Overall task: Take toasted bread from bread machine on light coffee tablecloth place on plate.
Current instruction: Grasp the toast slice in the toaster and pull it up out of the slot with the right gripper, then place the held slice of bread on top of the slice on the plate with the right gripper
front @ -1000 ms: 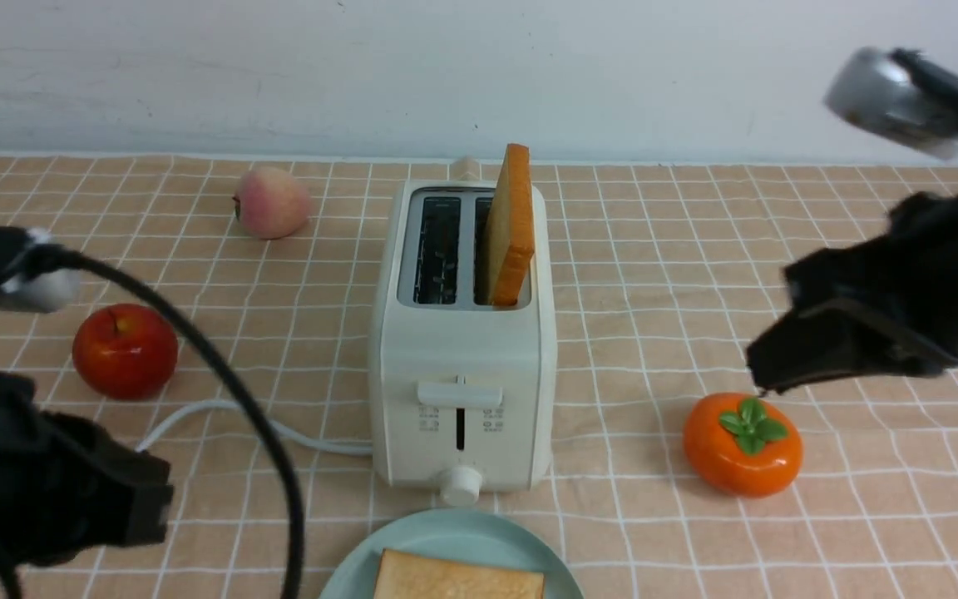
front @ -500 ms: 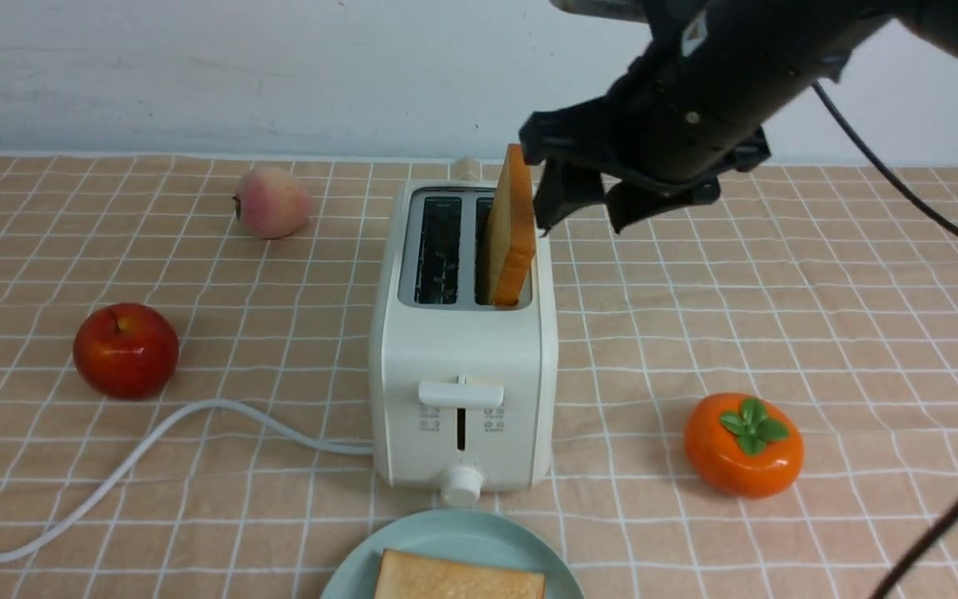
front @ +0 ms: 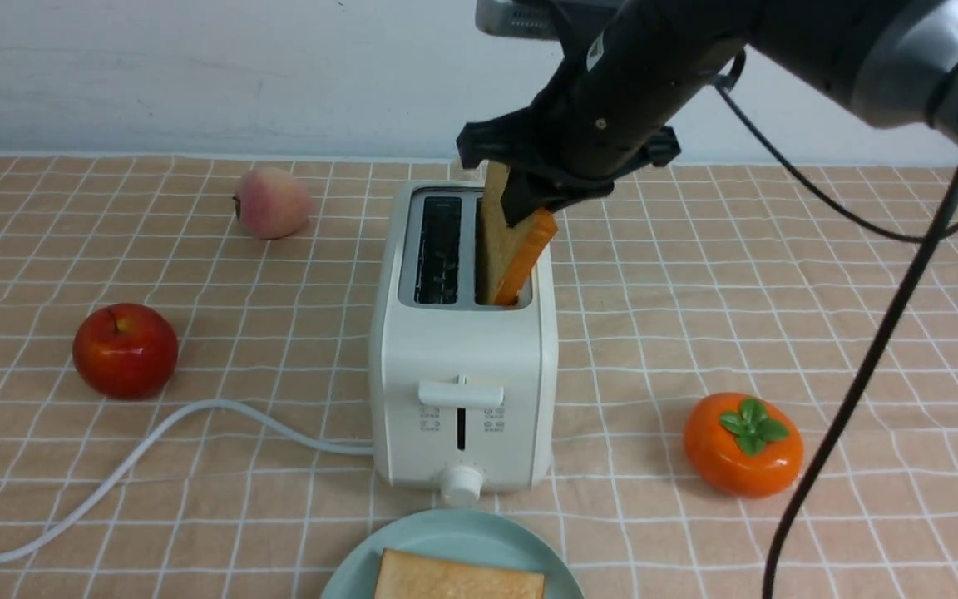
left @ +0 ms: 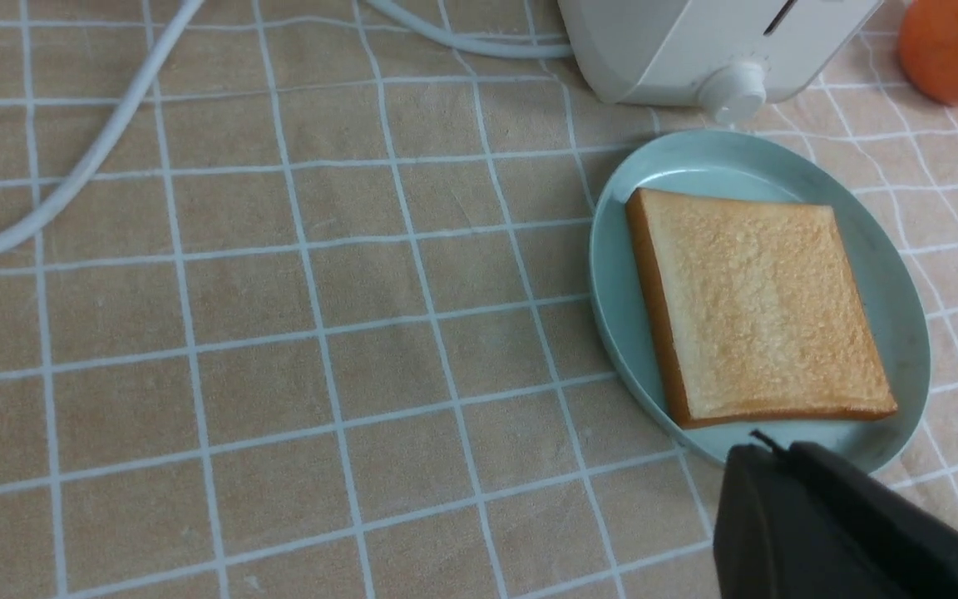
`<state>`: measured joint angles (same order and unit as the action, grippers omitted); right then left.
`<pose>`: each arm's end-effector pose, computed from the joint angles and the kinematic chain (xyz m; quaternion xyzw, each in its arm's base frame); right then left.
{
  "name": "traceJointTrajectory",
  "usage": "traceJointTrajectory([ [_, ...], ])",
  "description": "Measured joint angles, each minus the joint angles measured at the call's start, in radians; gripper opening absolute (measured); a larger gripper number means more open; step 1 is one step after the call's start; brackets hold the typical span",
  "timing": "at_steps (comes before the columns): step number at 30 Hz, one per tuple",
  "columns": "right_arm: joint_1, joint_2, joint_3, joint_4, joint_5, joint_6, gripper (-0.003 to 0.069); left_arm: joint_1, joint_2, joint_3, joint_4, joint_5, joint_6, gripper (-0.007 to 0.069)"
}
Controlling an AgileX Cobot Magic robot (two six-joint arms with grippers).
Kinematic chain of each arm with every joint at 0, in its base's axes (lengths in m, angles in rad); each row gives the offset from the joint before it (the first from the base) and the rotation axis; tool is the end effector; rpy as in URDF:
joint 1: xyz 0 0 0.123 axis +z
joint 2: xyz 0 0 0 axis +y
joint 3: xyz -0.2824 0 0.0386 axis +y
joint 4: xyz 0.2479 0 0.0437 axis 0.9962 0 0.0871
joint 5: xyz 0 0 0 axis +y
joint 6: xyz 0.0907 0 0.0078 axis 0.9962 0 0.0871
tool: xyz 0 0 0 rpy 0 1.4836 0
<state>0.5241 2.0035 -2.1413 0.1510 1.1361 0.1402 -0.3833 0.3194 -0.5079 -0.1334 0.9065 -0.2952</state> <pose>0.3821 0.2352 0.3694 -0.1722 0.9276 0.1762 0.2809 0.0452 -0.0285 0.2845 0.0263 0.8893 -0.2120 0.4044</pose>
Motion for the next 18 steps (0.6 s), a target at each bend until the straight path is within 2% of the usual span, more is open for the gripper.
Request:
traceJointTrajectory([
  [4,0.000,-0.055,-0.111,-0.059,0.088,-0.014,0.0097,0.000,0.000,0.000,0.012,-0.015,0.000,-0.0014],
  [10,-0.003,-0.228,-0.172,-0.114,0.126,-0.038,0.0097,0.000,0.000,0.000,0.047,-0.098,0.000,-0.0014],
  [13,-0.008,-0.312,-0.139,-0.095,0.131,-0.041,0.0097,0.000,0.000,0.000,0.053,-0.148,0.000,-0.0014],
  [18,-0.009,-0.503,0.091,-0.002,0.131,-0.063,0.0097,0.000,0.000,0.000,0.055,-0.207,0.000,-0.0014],
])
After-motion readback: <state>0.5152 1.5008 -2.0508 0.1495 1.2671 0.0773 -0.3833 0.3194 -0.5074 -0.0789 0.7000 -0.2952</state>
